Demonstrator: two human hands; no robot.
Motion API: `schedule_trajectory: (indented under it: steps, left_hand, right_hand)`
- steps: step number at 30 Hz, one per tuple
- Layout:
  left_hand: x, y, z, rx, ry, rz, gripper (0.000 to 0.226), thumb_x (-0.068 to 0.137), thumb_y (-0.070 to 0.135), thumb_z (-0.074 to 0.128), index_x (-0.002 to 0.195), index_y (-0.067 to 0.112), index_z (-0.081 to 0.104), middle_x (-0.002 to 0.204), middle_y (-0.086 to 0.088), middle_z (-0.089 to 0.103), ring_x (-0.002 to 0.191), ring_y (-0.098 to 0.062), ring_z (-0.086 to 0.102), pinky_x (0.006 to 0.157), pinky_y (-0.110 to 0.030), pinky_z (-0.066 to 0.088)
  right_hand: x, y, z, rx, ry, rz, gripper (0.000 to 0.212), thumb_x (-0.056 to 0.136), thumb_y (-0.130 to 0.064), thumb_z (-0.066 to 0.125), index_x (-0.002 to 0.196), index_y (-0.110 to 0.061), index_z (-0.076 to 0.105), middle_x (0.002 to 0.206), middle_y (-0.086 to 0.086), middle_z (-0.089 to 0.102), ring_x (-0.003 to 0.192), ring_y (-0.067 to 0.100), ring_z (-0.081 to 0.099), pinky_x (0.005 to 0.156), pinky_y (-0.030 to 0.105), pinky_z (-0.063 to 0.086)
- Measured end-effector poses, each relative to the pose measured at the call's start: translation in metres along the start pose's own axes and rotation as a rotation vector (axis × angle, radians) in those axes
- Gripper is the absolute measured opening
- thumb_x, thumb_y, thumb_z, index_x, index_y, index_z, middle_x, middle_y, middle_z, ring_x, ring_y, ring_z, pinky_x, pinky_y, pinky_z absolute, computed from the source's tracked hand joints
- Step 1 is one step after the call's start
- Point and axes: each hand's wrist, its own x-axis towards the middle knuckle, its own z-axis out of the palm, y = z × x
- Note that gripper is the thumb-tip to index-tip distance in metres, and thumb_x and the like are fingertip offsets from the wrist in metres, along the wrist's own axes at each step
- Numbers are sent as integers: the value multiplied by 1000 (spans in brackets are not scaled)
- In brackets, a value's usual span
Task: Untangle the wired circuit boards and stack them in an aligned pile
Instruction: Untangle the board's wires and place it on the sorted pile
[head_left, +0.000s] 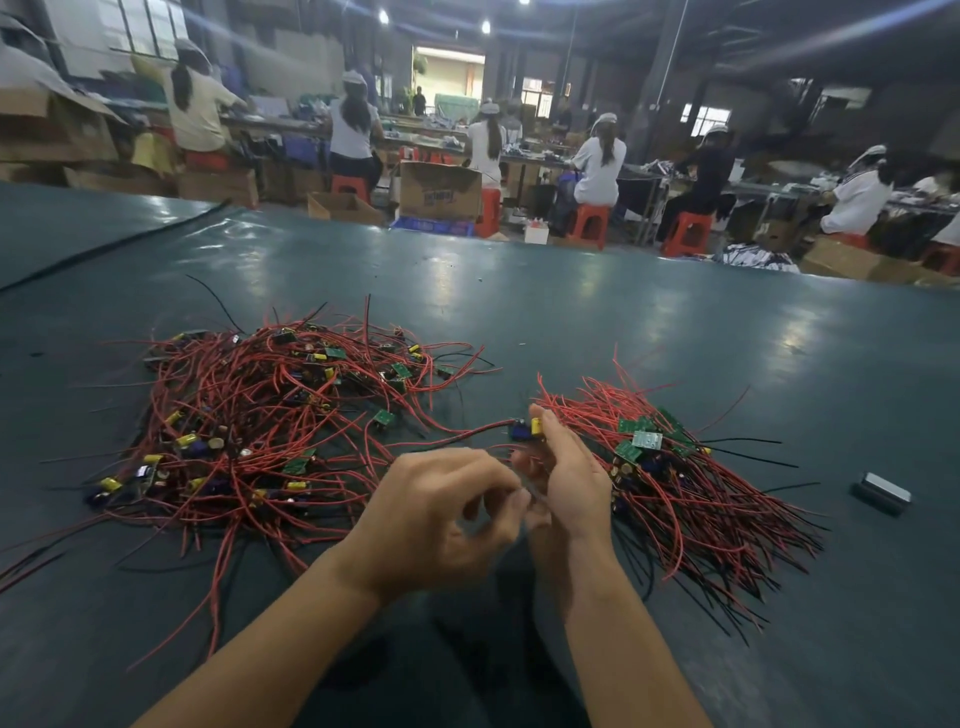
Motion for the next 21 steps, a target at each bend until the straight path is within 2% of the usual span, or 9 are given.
schedule_trajectory:
  steps: [2, 4, 7, 10, 13, 15, 17, 20, 21]
  left_hand:
    - [-1, 0, 7, -7, -62, -85, 35, 94, 28, 51, 69, 6, 63, 62, 1, 55, 54, -17, 49, 52, -30, 41]
    - [-2, -3, 12, -130, -100, -297, 49, 97, 39, 43, 67, 4, 61, 62, -3, 58, 56, -20, 52, 55, -39, 43]
    - [-1, -7, 17, -347, -41, -624, 51, 93, 53, 43, 65, 16, 65, 63, 1, 65, 59, -14, 60, 58, -33, 47]
    - [0, -13, 16, -530, 32, -796, 54, 82, 67, 49, 70, 18, 67, 66, -2, 66, 62, -19, 62, 63, -32, 49]
    - [0, -16, 14, -573, 92, -822, 54, 75, 68, 58, 72, 14, 64, 61, -2, 61, 59, -18, 58, 58, -31, 46]
    - [0, -16, 15, -541, 132, -736, 47, 85, 55, 59, 68, 12, 65, 58, 0, 59, 56, -12, 55, 55, -23, 44]
    - [1, -18, 15, -559, 198, -715, 39, 94, 39, 59, 70, 10, 71, 61, -3, 64, 59, -12, 59, 56, -23, 47]
    - [1, -23, 13, -576, 189, -754, 35, 96, 30, 58, 71, 11, 75, 60, -7, 65, 56, -19, 59, 55, -29, 48]
    - [1, -23, 13, -589, 182, -772, 35, 97, 27, 57, 71, 14, 76, 54, -5, 62, 51, -17, 57, 52, -27, 46]
  right_hand:
    - [0, 0, -1, 21, 15, 12, 17, 90, -24, 69, 76, -22, 79, 75, -3, 72, 49, 4, 60, 41, 15, 43]
    - [-1, 2, 1, 41, 6, 14, 16, 89, -26, 71, 75, -23, 80, 79, 0, 71, 53, 5, 59, 43, 17, 44]
    - [-4, 7, 6, 9, -28, -5, 23, 91, -27, 68, 72, -28, 81, 74, -3, 71, 58, 8, 58, 49, 21, 45]
    - [-9, 10, 11, 0, -98, 15, 25, 92, -26, 66, 73, -22, 81, 70, -3, 73, 57, 8, 62, 46, 20, 48]
    - [-13, 16, 15, -45, -175, 28, 24, 92, -25, 66, 74, -20, 81, 78, 2, 75, 67, 15, 66, 55, 24, 51]
    - [-15, 21, 18, -113, -194, 20, 24, 92, -25, 66, 72, -22, 81, 78, 2, 75, 71, 16, 67, 63, 27, 53]
    - [-16, 24, 20, -154, -170, 23, 24, 91, -26, 68, 71, -24, 81, 76, 2, 74, 74, 19, 64, 70, 32, 50]
    - [-14, 23, 18, -185, -121, 46, 26, 90, -27, 70, 66, -30, 80, 65, -11, 70, 66, 10, 57, 63, 27, 45]
    - [-12, 22, 17, -194, -108, 50, 27, 90, -28, 69, 65, -31, 79, 61, -16, 67, 64, 8, 54, 62, 25, 43]
